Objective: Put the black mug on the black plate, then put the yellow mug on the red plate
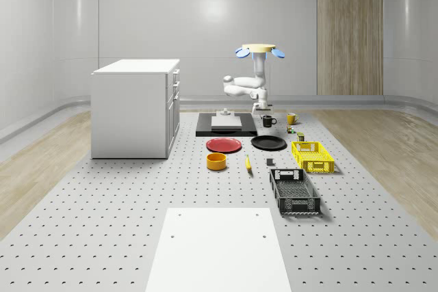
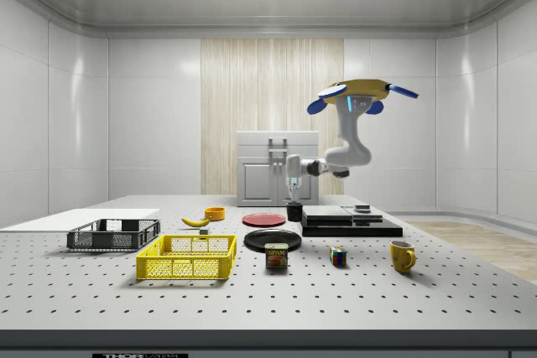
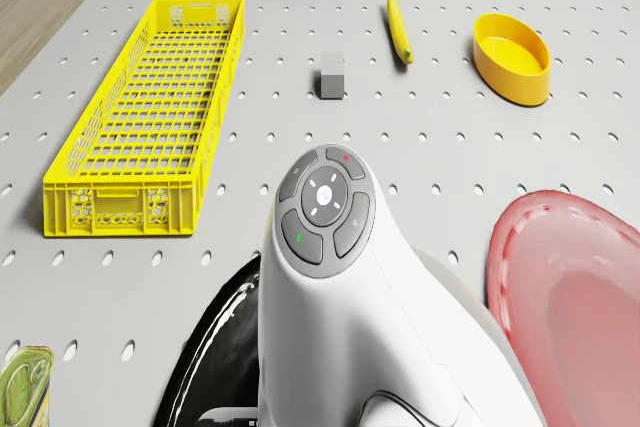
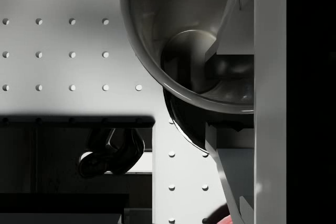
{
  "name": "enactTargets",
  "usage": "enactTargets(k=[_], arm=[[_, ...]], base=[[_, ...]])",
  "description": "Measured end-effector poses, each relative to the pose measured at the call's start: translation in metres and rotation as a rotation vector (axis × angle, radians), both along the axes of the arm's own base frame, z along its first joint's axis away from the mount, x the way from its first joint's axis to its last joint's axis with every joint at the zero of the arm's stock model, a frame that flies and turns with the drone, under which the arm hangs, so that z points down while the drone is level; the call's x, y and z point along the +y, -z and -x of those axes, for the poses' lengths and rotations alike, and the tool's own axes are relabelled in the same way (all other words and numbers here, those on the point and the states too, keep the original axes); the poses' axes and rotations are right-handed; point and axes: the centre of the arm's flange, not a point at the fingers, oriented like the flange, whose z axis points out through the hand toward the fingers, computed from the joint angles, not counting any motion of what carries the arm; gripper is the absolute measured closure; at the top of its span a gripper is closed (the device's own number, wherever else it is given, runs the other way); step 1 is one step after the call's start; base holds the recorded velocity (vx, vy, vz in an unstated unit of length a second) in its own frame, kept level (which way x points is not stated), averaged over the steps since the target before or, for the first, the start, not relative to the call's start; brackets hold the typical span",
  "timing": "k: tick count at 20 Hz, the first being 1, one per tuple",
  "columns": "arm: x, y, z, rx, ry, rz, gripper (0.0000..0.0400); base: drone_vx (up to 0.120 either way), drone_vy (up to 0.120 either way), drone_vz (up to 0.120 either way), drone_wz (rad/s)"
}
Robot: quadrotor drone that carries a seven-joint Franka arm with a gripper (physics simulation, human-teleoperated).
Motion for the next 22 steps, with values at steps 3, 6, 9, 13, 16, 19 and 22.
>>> enactTargets(k=[3, 6, 9, 13, 16, 19, 22], arm=[[0.000, 0.000, 0.000, 0.000, 0.000, 0.000, 0.0290], [0.000, 0.000, 0.000, 0.000, 0.000, 0.000, 0.0290], [0.000, 0.000, 0.000, 0.000, 0.000, 0.000, 0.0290], [0.000, 0.000, 0.000, 0.000, 0.000, 0.000, 0.0290], [0.000, -0.001, 0.000, 0.000, 0.000, 0.000, 0.0290], [0.000, -0.009, 0.000, 0.000, 0.000, 0.000, 0.0290], [0.000, -0.019, 0.000, 0.000, 0.000, 0.000, 0.0290]], base=[[0.120, 0.000, 0.000, 0.000], [0.120, 0.000, 0.000, 0.000], [0.120, 0.000, 0.000, 0.000], [0.120, 0.000, 0.000, 0.000], [0.067, 0.000, 0.000, 0.000], [0.000, 0.000, 0.000, 0.000], [0.000, 0.000, 0.000, 0.000]])
